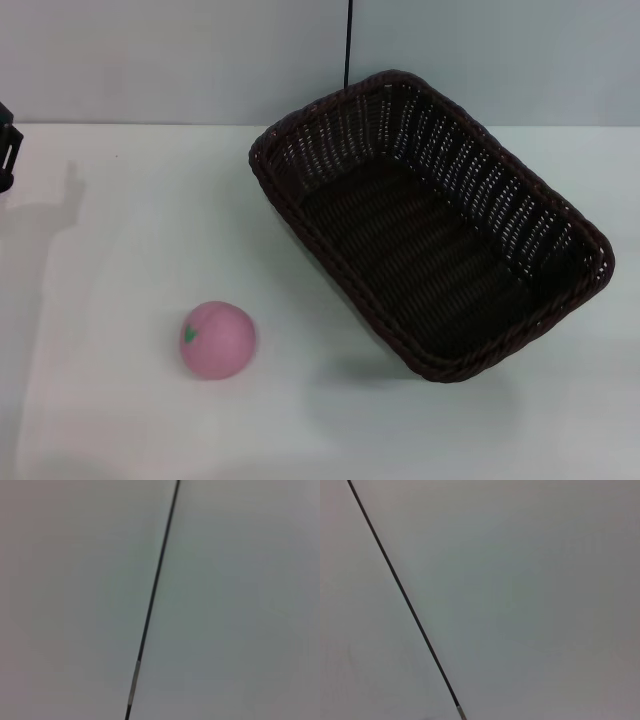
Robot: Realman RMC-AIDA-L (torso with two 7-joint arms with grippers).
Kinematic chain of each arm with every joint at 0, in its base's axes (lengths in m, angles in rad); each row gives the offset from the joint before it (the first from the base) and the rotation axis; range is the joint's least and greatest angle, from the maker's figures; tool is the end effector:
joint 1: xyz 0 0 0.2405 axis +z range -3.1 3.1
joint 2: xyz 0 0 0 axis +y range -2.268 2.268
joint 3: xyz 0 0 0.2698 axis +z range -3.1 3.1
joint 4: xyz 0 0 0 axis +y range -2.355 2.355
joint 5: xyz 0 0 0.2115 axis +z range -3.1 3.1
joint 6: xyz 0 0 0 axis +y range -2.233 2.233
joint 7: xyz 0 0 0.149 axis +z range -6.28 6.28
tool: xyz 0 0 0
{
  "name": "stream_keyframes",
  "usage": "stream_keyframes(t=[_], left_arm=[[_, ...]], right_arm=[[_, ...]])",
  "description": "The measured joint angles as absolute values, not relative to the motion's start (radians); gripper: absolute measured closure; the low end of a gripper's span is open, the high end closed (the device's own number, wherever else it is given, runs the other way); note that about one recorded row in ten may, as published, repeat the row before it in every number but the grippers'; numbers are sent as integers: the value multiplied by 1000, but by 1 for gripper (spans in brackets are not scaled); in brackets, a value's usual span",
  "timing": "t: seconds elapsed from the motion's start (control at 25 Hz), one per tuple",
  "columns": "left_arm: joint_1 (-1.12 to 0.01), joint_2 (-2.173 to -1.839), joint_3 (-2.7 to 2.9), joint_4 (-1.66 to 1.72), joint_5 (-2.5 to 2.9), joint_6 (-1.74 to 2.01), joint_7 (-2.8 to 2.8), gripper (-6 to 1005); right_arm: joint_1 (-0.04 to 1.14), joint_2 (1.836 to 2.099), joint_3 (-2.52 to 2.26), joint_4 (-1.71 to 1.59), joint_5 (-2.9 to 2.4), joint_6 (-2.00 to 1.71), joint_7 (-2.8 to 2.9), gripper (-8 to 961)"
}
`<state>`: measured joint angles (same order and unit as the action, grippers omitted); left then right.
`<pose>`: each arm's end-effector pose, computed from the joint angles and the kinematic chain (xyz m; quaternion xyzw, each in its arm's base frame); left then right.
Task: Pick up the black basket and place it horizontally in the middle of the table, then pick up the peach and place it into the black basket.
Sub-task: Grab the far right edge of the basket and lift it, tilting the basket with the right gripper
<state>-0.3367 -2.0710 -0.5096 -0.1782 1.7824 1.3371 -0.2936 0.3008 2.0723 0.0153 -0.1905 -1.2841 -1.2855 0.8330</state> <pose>-0.3690 0.2983 0.0019 -0.5827 -0.3091 -0.3789 0.6491 0.4289 0.2752 0.0736 -0.5095 0.3849 0.4187 0.6457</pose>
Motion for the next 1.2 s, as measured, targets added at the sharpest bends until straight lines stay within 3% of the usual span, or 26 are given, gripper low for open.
stream_keyframes(t=[0.76, 1.04, 1.2], left_arm=[[-342, -2071, -493, -192, 1789, 1315, -220, 209], [-330, -2068, -456, -195, 1789, 1322, -223, 213], [-332, -2067, -454, -195, 1789, 1323, -224, 215]], right_arm=[[300, 2072, 7, -187, -1287, -1286, 842, 345], [273, 2061, -164, -390, -1382, -1311, 1151, 345], [262, 2036, -208, -576, -1519, -1420, 1407, 344]])
